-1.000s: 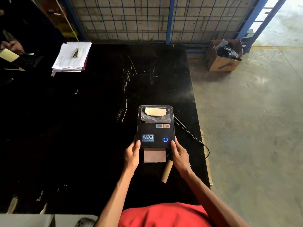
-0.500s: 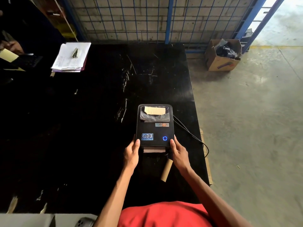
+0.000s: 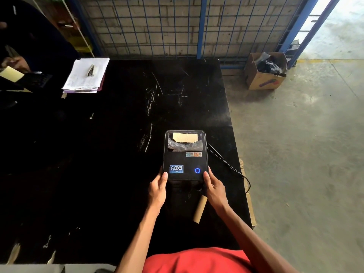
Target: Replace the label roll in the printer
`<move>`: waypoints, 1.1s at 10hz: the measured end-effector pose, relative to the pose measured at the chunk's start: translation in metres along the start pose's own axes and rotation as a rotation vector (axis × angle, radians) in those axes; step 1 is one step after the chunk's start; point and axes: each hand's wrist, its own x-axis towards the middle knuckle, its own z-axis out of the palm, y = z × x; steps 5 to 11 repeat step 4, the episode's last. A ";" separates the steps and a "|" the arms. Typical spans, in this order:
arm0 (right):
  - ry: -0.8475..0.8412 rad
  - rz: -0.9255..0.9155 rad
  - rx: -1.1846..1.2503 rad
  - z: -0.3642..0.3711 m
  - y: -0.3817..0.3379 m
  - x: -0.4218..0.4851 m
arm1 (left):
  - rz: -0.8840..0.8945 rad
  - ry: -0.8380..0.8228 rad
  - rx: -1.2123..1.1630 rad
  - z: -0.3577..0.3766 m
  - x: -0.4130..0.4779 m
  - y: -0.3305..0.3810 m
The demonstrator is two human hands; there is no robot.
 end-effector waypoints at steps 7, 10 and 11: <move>0.045 -0.010 -0.049 -0.028 0.016 -0.014 | -0.044 -0.046 -0.172 -0.014 -0.024 0.007; 0.045 -0.010 -0.049 -0.028 0.016 -0.014 | -0.044 -0.046 -0.172 -0.014 -0.024 0.007; 0.045 -0.010 -0.049 -0.028 0.016 -0.014 | -0.044 -0.046 -0.172 -0.014 -0.024 0.007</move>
